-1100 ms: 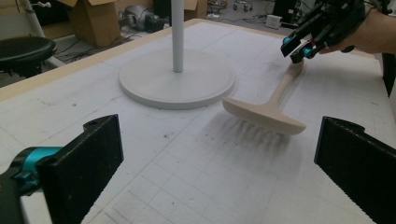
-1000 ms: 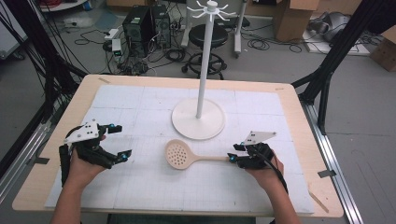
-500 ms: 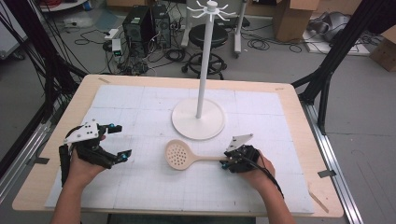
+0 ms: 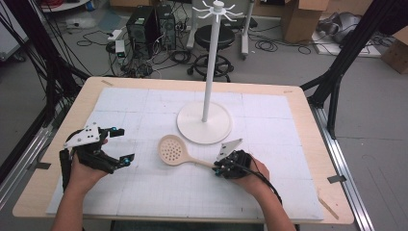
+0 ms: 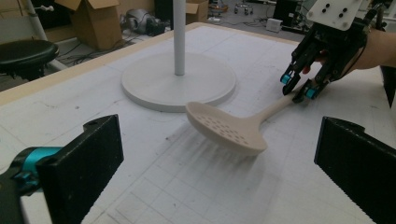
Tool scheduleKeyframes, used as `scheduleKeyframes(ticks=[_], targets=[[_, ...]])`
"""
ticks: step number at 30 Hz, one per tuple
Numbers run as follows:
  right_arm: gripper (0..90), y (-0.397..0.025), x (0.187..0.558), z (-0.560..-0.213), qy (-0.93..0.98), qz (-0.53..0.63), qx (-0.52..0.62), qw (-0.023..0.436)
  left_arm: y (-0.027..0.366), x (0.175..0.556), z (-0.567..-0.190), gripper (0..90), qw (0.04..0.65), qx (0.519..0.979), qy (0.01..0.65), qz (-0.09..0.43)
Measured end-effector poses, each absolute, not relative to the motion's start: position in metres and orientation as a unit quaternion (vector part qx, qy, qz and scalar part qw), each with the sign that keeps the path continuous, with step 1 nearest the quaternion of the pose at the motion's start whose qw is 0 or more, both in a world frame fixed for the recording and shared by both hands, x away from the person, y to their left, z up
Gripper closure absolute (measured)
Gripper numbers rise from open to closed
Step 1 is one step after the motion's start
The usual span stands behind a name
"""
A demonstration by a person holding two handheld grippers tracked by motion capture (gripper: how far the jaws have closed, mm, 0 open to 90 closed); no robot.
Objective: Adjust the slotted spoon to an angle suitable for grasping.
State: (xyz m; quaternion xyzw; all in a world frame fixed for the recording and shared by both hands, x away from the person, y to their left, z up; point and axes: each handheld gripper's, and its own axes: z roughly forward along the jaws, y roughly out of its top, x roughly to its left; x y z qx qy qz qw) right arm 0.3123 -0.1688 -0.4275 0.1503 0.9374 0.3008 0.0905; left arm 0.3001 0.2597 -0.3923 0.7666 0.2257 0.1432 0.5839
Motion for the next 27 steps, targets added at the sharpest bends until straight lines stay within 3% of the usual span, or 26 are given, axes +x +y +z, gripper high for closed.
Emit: scheduleKeyframes(ticks=[11, 13, 14, 18, 27], targets=[[74.5, -0.133, 0.314, -0.428, 0.941, 0.305, 0.124, 0.080, 0.262, 0.299, -0.391, 1.7, 0.587, 0.763, 0.226, 0.146], [71.4, -0.131, 0.314, -0.428, 0.941, 0.303, 0.123, 0.085, 0.263, 0.299, -0.391, 1.8, 0.588, 0.763, 0.226, 0.146], [65.3, -0.132, 0.314, -0.428, 0.938, 0.310, 0.130, 0.085, 0.263, 0.299, -0.391, 1.8, 0.588, 0.763, 0.227, 0.145], [57.1, -0.148, 0.311, -0.418, 0.929, 0.326, 0.148, 0.090, 0.263, 0.299, -0.391, 1.8, 0.586, 0.765, 0.226, 0.146], [50.8, -0.203, 0.291, -0.416, 0.917, 0.336, 0.196, 0.088, 0.263, 0.299, -0.391, 1.8, 0.584, 0.765, 0.227, 0.147]])
